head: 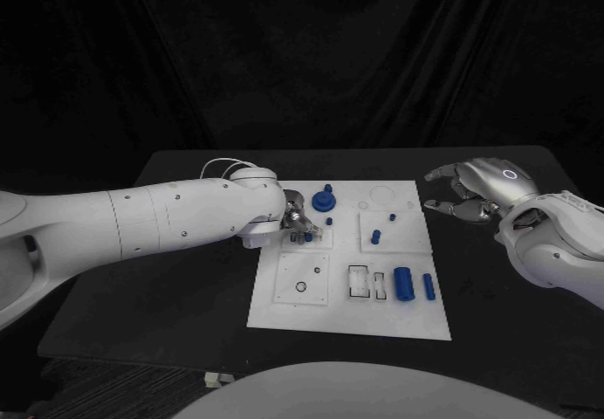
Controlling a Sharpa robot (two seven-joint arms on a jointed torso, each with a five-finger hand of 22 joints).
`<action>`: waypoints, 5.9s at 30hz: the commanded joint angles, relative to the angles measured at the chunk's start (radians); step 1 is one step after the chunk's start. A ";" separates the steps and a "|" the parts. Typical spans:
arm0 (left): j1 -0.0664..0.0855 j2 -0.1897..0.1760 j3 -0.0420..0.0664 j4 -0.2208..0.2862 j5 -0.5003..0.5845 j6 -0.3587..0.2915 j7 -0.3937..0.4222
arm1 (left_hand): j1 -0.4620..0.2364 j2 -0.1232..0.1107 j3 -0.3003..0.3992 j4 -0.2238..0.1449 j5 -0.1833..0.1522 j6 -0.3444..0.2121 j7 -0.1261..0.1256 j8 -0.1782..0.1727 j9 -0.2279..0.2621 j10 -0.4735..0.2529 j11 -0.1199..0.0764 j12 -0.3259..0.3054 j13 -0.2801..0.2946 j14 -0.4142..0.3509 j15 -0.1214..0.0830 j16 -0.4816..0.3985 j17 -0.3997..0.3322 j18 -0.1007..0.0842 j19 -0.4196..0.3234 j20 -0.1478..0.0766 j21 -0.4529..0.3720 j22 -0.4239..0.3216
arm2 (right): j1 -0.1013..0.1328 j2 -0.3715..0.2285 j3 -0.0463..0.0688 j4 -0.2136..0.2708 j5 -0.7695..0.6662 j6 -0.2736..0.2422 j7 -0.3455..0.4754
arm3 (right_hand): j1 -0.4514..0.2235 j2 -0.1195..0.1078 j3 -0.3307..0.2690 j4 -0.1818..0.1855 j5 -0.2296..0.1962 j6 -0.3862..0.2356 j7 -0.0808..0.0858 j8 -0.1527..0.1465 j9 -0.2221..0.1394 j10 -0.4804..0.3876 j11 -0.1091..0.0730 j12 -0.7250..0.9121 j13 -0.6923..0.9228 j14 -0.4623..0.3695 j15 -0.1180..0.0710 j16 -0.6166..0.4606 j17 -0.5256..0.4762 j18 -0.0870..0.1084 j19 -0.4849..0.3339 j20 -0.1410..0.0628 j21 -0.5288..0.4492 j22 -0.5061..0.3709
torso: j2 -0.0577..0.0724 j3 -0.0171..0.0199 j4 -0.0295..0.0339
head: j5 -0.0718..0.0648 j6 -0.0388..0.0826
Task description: Assemble the parts on the task board
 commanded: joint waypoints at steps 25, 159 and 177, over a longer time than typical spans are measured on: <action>0.160 -0.108 -0.003 0.076 0.004 0.052 0.007 | 0.075 0.003 -0.118 0.022 -0.042 0.036 -0.029 0.104 0.132 0.106 -0.022 0.003 0.263 0.106 -0.022 0.003 0.263 -0.009 0.035 -0.024 0.010 0.128 | -0.005 -0.018 0.001 0.006 -0.004 0.001 -0.011 | 0.001 0.002 -0.002 -0.004 0.004 0.009 0.003 0.002 -0.002 0.108 0.007 0.003 0.263 0.094 0.009 -0.004 0.221 0.012 0.000 0.002 -0.008 0.165 | 0.000 -0.0002 -0.0006 | -0.002 0.000; 0.053 -0.126 -0.003 0.047 0.071 0.002 0.033 | 0.248 -0.073 0.312 -0.202 0.365 -0.044 -0.005 0.051 0.182 0.099 -0.005 -0.005 0.257 0.106 -0.008 0.003 0.263 -0.001 0.016 -0.010 -0.045 0.154 | -0.019 -0.031 0.001 0.004 0.008 0.005 -0.001 | 0.009 0.009 0.002 -0.013 0.017 0.016 0.004 -0.001 -0.006 0.108 0.007 0.003 0.263 0.093 0.010 -0.008 0.218 0.012 -0.001 0.002 -0.012 0.164 | 0.016 -0.0069 0.0019 | 0.008 0.000; 0.047 -0.124 -0.003 0.067 0.071 -0.010 0.050 | 0.244 -0.067 0.324 -0.206 0.369 -0.044 -0.004 0.049 0.180 0.098 -0.004 -0.006 0.256 0.106 -0.007 0.003 0.263 -0.001 0.016 -0.010 -0.047 0.154 | -0.028 -0.032 0.001 0.003 0.008 0.005 0.002 | 0.009 0.009 0.002 -0.013 0.017 0.016 0.004 -0.001 -0.006 0.108 0.007 0.003 0.263 0.093 0.010 -0.008 0.218 0.012 -0.001 0.002 -0.012 0.164 | 0.019 -0.0082 -0.0021 | 0.015 0.000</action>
